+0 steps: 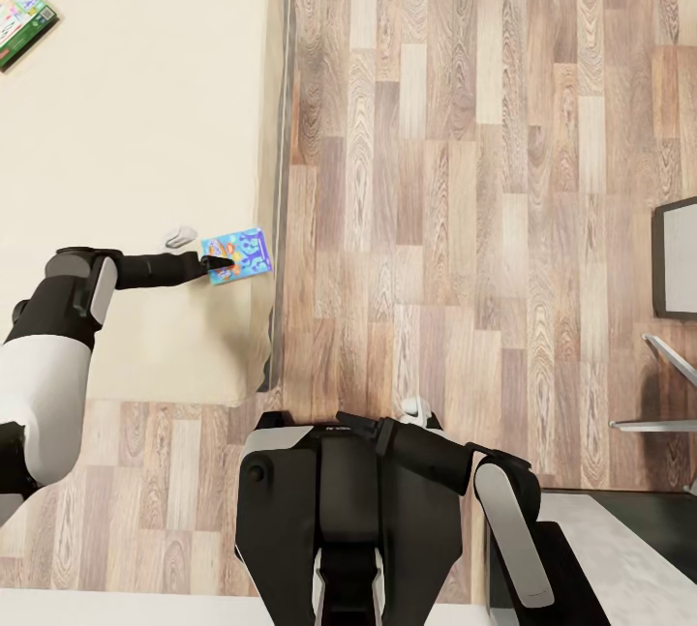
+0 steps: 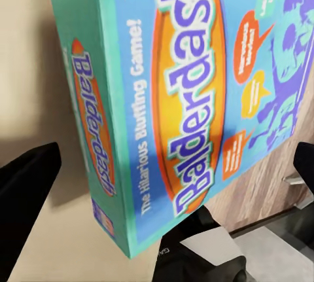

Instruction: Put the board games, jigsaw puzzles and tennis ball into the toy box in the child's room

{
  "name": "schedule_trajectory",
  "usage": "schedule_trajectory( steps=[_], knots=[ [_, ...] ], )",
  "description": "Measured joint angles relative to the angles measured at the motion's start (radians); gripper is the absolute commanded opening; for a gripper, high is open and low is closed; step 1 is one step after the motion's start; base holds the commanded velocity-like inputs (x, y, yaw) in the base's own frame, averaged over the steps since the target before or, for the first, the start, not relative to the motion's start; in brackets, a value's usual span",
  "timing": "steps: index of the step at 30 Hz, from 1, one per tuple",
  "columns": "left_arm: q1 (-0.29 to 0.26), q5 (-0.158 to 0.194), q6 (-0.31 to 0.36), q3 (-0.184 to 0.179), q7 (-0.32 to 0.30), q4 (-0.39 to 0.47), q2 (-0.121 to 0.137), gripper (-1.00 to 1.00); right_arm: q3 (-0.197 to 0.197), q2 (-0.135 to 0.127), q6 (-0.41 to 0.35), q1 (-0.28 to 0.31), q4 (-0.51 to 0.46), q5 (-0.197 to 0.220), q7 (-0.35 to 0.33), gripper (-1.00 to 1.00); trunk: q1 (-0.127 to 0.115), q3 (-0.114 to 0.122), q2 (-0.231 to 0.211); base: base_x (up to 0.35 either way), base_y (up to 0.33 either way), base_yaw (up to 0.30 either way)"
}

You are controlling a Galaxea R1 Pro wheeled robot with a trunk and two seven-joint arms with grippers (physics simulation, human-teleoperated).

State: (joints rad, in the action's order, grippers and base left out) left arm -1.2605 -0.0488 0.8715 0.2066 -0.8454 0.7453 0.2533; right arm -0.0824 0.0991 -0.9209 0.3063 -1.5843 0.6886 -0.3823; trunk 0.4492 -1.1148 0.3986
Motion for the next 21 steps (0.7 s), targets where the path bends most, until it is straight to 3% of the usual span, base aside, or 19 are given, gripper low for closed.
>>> schedule_trajectory(
  steps=[8, 21],
  knots=[
    [0.0, 0.002, -0.008, 0.002, 0.006, 0.0, 0.013, 1.0, 0.001, 0.0, 0.0, 0.0, 0.0, 0.0, 0.0, 1.0, 0.0, 0.0, 0.0, 0.0, 0.0, 0.0],
    [0.001, -0.006, -0.018, 0.006, 0.002, 0.0, 0.092, 1.0, 0.001, 0.0, 0.0, 0.0, 0.0, 0.001, 0.0, 1.0, 0.0, 0.0, 0.0, 0.0, 0.0, 0.0]
  ],
)
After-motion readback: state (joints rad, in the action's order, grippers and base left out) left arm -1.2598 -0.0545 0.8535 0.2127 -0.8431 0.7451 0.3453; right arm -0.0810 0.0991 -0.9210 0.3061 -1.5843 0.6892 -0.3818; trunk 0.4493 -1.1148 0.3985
